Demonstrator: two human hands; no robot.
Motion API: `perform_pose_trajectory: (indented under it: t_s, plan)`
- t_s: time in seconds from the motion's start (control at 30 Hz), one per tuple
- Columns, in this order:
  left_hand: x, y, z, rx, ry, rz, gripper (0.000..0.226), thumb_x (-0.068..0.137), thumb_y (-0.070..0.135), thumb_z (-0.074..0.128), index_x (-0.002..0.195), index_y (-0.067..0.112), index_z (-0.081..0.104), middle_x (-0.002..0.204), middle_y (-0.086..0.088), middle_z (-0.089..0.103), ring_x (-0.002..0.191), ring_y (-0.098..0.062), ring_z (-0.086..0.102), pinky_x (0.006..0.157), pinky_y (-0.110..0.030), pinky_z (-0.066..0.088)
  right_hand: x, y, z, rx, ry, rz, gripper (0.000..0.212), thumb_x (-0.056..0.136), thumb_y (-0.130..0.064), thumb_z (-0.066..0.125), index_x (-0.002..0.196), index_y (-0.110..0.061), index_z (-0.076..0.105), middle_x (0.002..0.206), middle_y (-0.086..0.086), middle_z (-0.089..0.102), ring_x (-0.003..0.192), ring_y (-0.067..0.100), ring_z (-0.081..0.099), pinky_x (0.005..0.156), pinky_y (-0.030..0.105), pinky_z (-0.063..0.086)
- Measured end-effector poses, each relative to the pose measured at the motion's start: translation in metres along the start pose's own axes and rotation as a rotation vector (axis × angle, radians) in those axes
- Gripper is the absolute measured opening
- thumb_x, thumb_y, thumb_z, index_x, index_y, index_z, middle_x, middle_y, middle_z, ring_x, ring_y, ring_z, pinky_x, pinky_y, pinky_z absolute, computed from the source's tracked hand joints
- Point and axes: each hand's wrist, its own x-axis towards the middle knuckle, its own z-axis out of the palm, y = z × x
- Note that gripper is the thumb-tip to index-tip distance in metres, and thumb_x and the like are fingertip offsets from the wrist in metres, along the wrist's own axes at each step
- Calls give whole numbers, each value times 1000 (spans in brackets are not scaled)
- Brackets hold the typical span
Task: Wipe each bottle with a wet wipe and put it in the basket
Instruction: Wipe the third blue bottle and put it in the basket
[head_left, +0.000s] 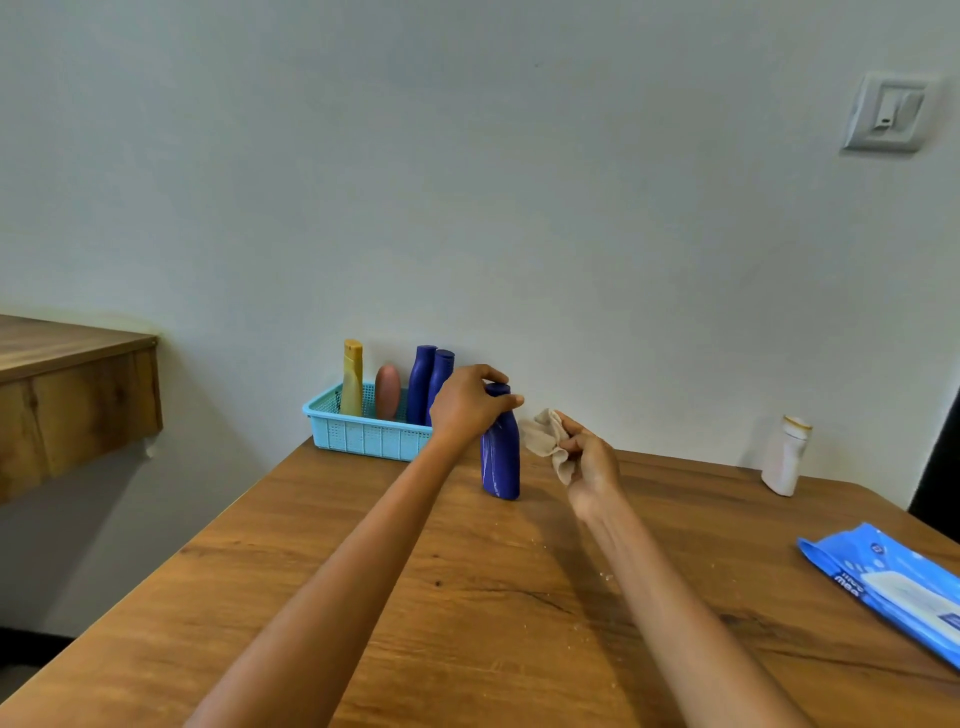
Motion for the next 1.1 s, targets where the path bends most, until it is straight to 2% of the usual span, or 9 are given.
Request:
perform_pose_trajectory:
  t_s: [0.17, 0.27, 0.33, 0.4, 0.53, 0.67, 0.9, 1.0, 1.1]
  plan:
    - [-2, 3, 5, 158, -1, 67, 39, 89, 40, 59, 120, 18, 59, 119, 0, 58, 105, -19, 59, 84, -36, 50, 3, 1, -4, 105, -15, 66, 41, 84, 10, 33, 109, -3, 63, 92, 11, 63, 42, 6, 51, 34, 12, 39]
    - [2, 7, 2, 156, -112, 80, 26, 99, 28, 42, 116, 18, 59, 112, -3, 59, 105, -20, 56, 86, -35, 45, 4, 0, 0, 133, -44, 90, 40, 84, 7, 36, 114, -2, 61, 91, 11, 61, 38, 6, 51, 34, 14, 39]
    - [7, 8, -1, 146, -195, 93, 32, 100, 18, 38, 127, 11, 55, 124, -7, 59, 114, -23, 54, 94, -36, 43, 0, -1, 5, 97, -81, 70, 39, 82, 8, 37, 109, -2, 64, 90, 9, 63, 40, 5, 53, 36, 15, 40]
    - [9, 7, -4, 148, -240, 117, 36, 98, 11, 41, 133, 8, 49, 133, -9, 55, 121, -24, 51, 99, -35, 42, -2, -2, 9, -25, -96, 10, 36, 82, 8, 39, 101, -4, 67, 84, 7, 63, 50, 7, 56, 42, 17, 42]
    - [8, 3, -4, 117, -212, 156, 36, 93, 14, 54, 129, 9, 54, 123, -10, 62, 111, -20, 57, 93, -31, 46, -3, -1, 17, -309, -96, -174, 29, 91, -2, 46, 110, -7, 68, 85, 4, 65, 75, 12, 57, 62, 21, 44]
    - [7, -1, -5, -4, -175, 100, 30, 88, 18, 63, 116, 9, 58, 108, -7, 66, 92, -12, 59, 79, -22, 47, -6, -3, 23, -333, -104, -222, 24, 92, -6, 50, 108, -10, 68, 87, 1, 66, 79, 10, 58, 65, 21, 44]
    - [3, 0, -2, -297, -238, -23, 34, 86, 11, 66, 116, 4, 51, 109, -16, 64, 84, -23, 66, 67, -25, 57, -9, -4, 31, -350, -111, -307, 29, 95, -5, 46, 118, -9, 63, 111, 4, 64, 91, 9, 60, 64, 11, 50]
    - [0, 1, 3, -270, -173, 23, 39, 86, 12, 66, 122, 3, 54, 109, -11, 63, 85, -22, 66, 68, -23, 57, -6, 5, 35, -392, -106, -392, 32, 96, -8, 45, 123, -11, 61, 125, 2, 61, 111, 15, 58, 91, 22, 49]
    - [0, -2, 6, -276, -125, 26, 39, 84, 14, 69, 120, 2, 58, 108, -12, 65, 89, -23, 67, 77, -32, 58, -10, 12, 30, -519, -69, -524, 31, 97, -8, 44, 123, -9, 61, 122, -4, 60, 107, 8, 55, 79, 8, 46]
